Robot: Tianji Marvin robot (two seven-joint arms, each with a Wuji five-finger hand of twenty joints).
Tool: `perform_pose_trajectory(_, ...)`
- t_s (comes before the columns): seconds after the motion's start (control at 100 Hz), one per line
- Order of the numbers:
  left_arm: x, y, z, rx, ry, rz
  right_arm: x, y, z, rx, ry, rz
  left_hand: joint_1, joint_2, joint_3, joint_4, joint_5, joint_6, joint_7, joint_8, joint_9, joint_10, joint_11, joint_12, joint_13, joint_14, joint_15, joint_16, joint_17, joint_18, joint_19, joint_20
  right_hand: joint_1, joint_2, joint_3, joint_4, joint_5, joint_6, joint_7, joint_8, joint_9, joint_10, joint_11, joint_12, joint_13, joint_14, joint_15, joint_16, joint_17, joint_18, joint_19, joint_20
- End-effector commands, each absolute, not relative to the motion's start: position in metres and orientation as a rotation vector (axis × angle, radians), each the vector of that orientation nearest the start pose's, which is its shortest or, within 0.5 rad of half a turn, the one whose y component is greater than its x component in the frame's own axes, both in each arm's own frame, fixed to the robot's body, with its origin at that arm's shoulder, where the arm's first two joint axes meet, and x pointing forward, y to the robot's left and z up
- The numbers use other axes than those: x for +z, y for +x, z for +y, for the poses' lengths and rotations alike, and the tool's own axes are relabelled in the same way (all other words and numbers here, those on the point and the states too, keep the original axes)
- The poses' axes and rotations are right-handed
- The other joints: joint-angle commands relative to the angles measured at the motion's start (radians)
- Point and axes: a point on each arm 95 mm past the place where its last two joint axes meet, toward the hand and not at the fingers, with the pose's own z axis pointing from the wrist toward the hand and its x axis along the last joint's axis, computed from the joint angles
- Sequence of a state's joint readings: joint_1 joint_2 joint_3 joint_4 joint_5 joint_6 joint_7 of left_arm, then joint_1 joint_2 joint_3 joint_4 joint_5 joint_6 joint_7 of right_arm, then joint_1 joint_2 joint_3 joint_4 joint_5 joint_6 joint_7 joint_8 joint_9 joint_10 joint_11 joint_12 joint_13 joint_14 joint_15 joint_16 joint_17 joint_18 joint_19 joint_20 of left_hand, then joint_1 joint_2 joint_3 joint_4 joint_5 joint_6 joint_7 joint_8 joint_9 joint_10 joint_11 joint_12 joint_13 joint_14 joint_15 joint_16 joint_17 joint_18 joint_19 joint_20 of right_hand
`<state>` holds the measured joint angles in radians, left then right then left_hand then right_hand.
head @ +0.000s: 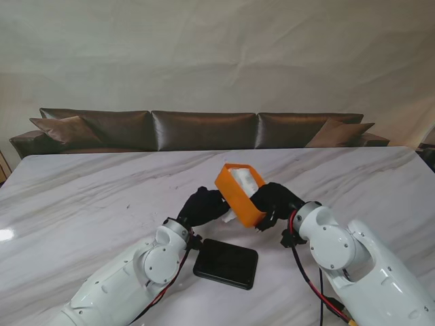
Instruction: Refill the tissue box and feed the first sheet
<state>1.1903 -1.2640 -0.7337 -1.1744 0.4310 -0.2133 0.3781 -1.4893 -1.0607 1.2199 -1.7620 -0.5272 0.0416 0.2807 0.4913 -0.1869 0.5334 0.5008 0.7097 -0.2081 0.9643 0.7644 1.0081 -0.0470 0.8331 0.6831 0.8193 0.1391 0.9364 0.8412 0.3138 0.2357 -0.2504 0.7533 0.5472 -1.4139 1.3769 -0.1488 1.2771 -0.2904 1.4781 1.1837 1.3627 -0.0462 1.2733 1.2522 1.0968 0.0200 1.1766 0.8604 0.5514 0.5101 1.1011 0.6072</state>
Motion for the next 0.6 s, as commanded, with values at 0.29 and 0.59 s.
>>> perform_pose_trajectory(0.29, -0.366, 0.434, -0.137, -2.096, -1.485, 1.282, -0.252, 0.412, 0.024, -2.198, -1.944, -1.909, 0.011, -0.008, 0.041, 0.081, 0.172, -0.057, 0.062, 0.221, 0.126, 0.012, 0.111, 0.093, 0.083, 0.038, 0.139, 0.074, 0.040, 0.024, 1.654, 0.022, 0.076, 0.103, 0.193, 0.070, 0.018, -0.018, 0.015, 0.020, 0.070, 0.058, -0.026, -0.018, 0.112, 0.070, 0.164, 0.041, 0.013, -0.450, 0.170, 0.092)
perform_pose_trajectory(0.59, -0.373, 0.430, -0.135, -2.067, -1.505, 1.301, -0.243, 0.412, 0.021, -2.235, -1.949, -1.918, 0.017, 0.023, 0.008, 0.103, 0.181, -0.043, 0.085, 0.276, 0.131, 0.006, 0.150, 0.133, 0.082, 0.032, 0.177, 0.101, 0.037, 0.009, 1.659, 0.030, 0.076, 0.103, 0.193, 0.069, 0.017, -0.022, 0.013, 0.023, 0.070, 0.056, -0.028, -0.016, 0.111, 0.069, 0.163, 0.041, 0.013, -0.452, 0.169, 0.091)
